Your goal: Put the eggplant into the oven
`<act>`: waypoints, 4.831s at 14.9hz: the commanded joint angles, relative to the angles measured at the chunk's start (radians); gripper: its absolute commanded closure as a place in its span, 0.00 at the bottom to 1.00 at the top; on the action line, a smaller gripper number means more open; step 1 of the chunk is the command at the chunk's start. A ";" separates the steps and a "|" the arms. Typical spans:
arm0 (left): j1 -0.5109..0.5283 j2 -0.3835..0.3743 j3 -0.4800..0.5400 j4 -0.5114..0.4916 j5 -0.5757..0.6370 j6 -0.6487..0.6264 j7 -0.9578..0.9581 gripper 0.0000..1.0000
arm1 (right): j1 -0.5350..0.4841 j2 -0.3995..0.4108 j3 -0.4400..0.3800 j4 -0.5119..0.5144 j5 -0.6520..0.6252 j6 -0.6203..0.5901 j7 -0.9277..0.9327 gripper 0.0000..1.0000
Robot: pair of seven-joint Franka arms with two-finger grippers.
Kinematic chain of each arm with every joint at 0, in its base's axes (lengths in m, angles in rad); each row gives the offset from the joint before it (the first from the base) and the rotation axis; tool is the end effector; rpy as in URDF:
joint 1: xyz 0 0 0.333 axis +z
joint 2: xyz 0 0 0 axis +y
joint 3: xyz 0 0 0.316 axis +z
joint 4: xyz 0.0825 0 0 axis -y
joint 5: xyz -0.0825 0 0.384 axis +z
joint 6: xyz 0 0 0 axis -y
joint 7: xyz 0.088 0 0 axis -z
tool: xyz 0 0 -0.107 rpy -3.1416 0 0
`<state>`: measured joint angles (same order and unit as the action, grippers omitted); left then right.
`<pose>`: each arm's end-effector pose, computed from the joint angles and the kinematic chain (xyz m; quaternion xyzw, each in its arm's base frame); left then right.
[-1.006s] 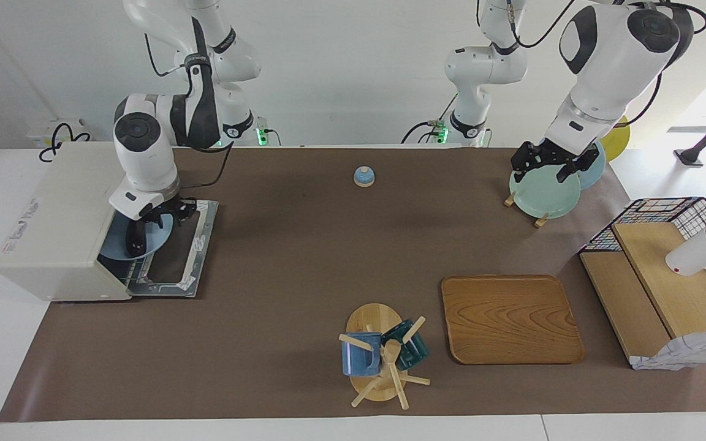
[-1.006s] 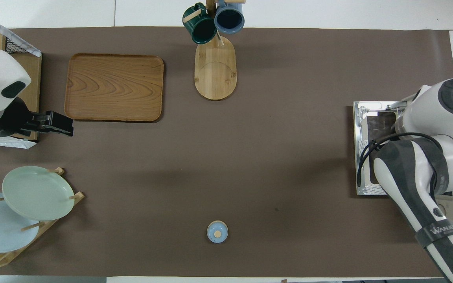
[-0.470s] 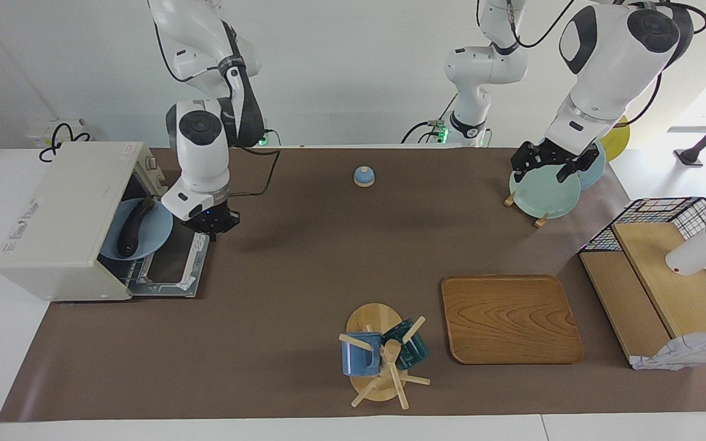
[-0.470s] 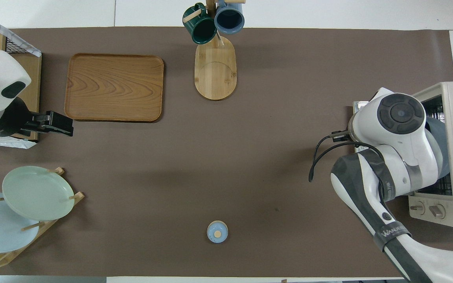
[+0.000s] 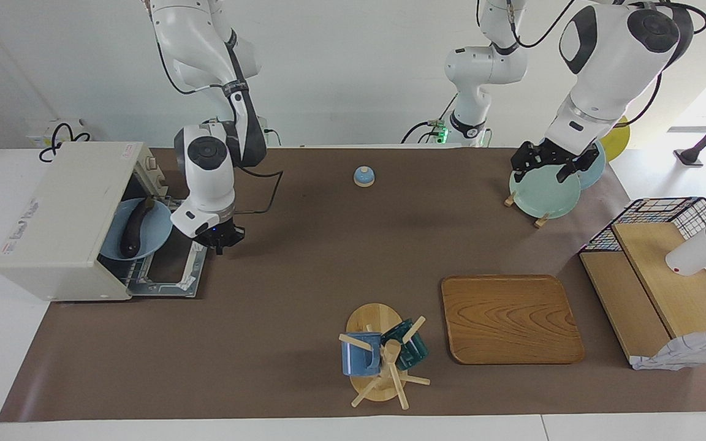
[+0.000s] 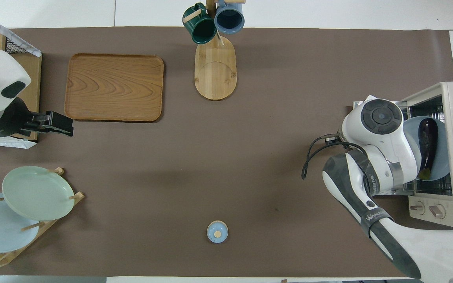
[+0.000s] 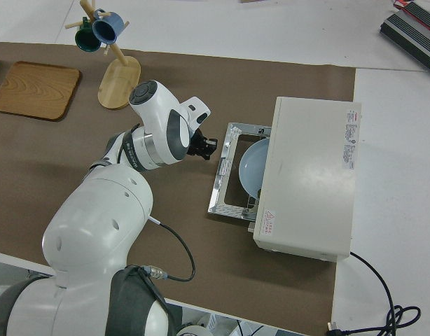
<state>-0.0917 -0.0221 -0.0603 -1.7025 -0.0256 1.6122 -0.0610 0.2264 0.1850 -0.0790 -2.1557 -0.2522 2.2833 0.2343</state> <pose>0.5400 -0.0857 0.5780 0.9984 -0.0445 -0.0352 0.0084 0.5494 0.0761 0.3094 0.9937 0.0422 -0.0092 0.1036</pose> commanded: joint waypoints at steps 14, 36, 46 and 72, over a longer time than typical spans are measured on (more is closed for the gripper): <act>0.007 -0.022 -0.003 -0.019 -0.004 0.000 0.006 0.00 | -0.024 0.014 0.004 -0.010 -0.125 -0.097 -0.007 1.00; 0.009 -0.022 -0.003 -0.019 -0.004 0.000 0.006 0.00 | -0.237 -0.174 -0.004 0.288 0.028 -0.583 -0.397 0.99; 0.007 -0.022 -0.003 -0.019 -0.004 0.002 0.004 0.00 | -0.213 -0.173 0.007 0.499 0.234 -0.751 -0.380 0.00; 0.007 -0.021 -0.003 -0.019 -0.004 0.002 0.004 0.00 | -0.137 -0.288 -0.064 0.384 0.214 -0.699 -0.372 0.00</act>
<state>-0.0916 -0.0222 -0.0603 -1.7025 -0.0256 1.6123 -0.0610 0.0857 -0.0753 -0.1314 -1.7393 -0.0448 1.5758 -0.1494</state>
